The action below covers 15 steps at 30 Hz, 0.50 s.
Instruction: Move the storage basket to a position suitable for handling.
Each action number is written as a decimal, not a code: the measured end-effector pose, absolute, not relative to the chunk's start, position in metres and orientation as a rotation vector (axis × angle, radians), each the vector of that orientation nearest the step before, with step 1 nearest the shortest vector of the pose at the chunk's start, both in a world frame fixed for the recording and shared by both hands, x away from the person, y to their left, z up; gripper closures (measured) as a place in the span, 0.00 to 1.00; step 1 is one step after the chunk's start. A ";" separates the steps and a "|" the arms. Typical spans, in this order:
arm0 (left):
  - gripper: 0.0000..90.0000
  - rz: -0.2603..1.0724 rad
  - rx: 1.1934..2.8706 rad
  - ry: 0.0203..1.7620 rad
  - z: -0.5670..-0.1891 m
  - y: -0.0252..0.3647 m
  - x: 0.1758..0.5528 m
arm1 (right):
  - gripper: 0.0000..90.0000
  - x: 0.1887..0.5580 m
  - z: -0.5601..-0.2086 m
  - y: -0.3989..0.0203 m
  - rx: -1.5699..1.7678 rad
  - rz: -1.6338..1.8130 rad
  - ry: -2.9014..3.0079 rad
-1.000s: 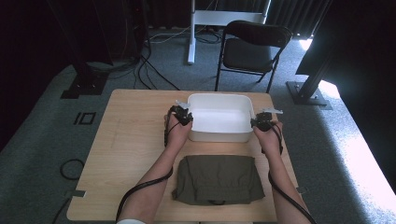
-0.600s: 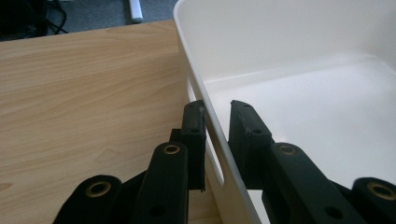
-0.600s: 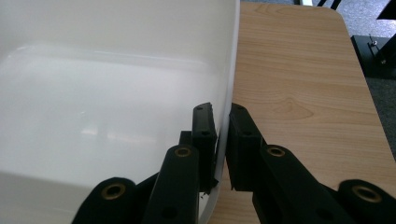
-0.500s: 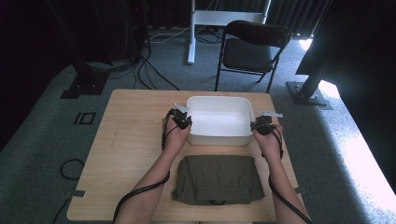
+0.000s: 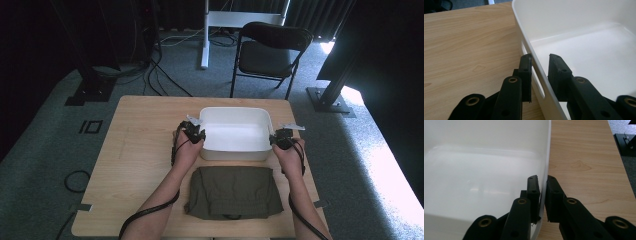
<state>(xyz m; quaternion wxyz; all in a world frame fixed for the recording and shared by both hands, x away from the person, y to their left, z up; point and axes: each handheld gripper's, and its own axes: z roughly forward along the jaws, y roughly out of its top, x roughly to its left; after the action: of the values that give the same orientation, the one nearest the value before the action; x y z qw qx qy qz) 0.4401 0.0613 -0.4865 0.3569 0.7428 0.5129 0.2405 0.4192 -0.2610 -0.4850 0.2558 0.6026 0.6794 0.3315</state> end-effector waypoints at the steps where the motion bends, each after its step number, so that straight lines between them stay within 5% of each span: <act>1: 0.82 0.606 1.912 1.329 -0.486 0.062 0.441 | 0.91 0.419 -0.485 -0.262 1.632 0.903 1.849; 3: 0.79 0.573 1.904 1.319 -0.486 0.063 0.442 | 0.84 0.420 -0.484 -0.262 1.617 0.914 1.851; 5: 0.59 0.534 1.860 1.306 -0.485 0.065 0.443 | 0.79 0.421 -0.482 -0.262 1.599 0.942 1.863; 7: 0.52 0.536 1.879 1.261 -0.483 0.065 0.444 | 0.73 0.422 -0.480 -0.262 1.579 0.941 1.874; 11: 0.37 0.471 1.836 1.213 -0.480 0.067 0.447 | 0.51 0.425 -0.477 -0.260 1.503 0.981 1.903; 15: 0.30 0.585 1.823 1.170 -0.474 0.070 0.447 | 0.18 0.425 -0.475 -0.256 1.447 0.995 1.869</act>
<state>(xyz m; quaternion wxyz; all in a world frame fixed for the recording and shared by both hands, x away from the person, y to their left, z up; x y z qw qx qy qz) 0.4471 0.0699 -0.4737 0.4341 0.7320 0.4697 0.2347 0.4252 -0.2558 -0.4747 0.2845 0.5410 0.6986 0.3718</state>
